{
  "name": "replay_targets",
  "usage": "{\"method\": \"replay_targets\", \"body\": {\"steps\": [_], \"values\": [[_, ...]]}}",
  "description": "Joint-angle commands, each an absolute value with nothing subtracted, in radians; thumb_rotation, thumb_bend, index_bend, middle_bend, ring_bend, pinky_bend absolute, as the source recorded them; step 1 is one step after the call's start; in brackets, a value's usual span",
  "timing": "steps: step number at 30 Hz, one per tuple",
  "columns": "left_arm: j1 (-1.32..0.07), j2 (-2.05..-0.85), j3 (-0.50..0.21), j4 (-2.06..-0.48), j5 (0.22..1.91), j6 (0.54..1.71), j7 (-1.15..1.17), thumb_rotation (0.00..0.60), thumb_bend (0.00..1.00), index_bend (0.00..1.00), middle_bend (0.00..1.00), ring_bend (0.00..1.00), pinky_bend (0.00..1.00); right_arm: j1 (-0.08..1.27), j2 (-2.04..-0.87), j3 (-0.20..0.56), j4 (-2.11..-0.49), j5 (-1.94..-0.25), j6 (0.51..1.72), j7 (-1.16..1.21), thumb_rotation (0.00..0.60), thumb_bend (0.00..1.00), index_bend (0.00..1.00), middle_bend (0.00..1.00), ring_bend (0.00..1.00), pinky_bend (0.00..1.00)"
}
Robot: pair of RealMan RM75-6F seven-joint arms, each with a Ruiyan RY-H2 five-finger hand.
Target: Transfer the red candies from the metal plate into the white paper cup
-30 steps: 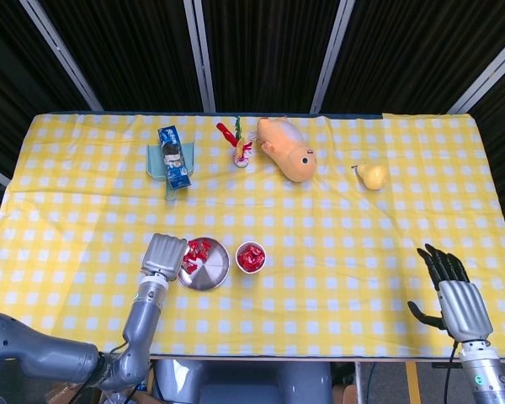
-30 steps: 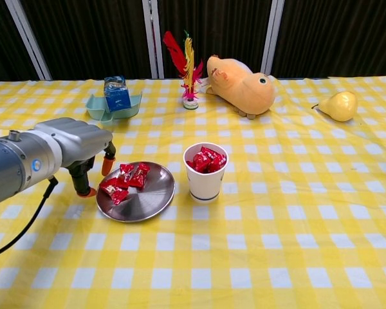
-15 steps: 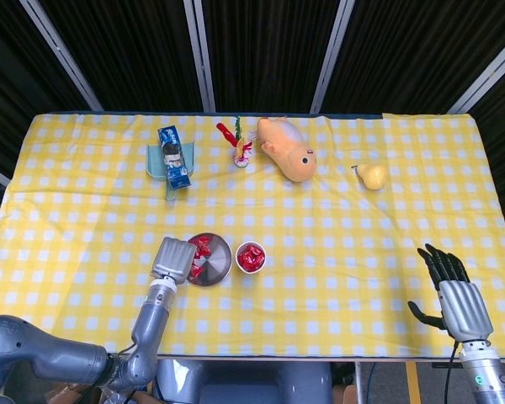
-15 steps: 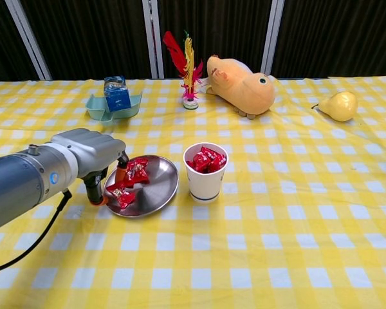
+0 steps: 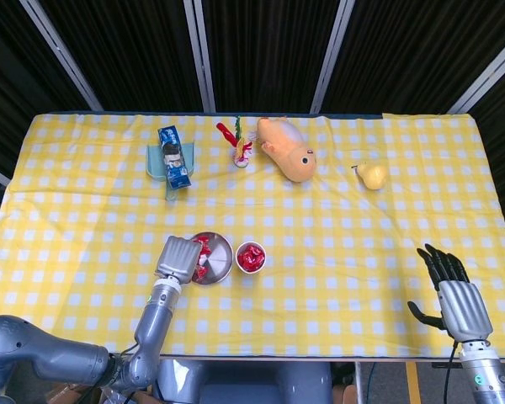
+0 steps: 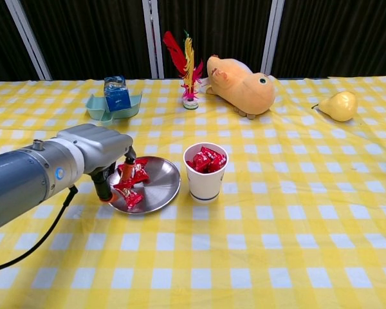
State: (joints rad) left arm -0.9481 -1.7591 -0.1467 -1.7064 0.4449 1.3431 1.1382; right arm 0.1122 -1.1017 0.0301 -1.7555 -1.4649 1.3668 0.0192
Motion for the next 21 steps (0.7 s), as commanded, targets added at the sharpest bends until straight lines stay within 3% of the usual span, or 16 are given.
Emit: {"method": "replay_targets", "body": {"steps": [1, 9, 21], "values": [[-0.951, -1.763, -0.147, -1.703, 0.441, 1.343, 1.145, 0.6, 0.31, 0.44, 0.92, 0.89, 1.0, 0.112, -1.102, 0.03, -1.756, -1.464, 1.366, 0.019, 0.6, 0.34, 0.0, 0.0, 0.0, 0.0], [-0.964, -1.801, -0.155, -1.663, 0.416, 1.333, 1.171, 0.6, 0.32, 0.45, 0.92, 0.89, 1.0, 0.113, -1.101, 0.03, -1.757, -1.462, 1.364, 0.017, 0.6, 0.34, 0.0, 0.0, 0.0, 0.0], [-0.984, -1.85, -0.17, -1.627, 0.423, 1.327, 1.19, 0.6, 0.53, 0.55, 0.94, 0.91, 1.0, 0.113, -1.099, 0.03, -1.759, -1.461, 1.361, 0.018, 0.6, 0.34, 0.0, 0.0, 0.0, 0.0]]}}
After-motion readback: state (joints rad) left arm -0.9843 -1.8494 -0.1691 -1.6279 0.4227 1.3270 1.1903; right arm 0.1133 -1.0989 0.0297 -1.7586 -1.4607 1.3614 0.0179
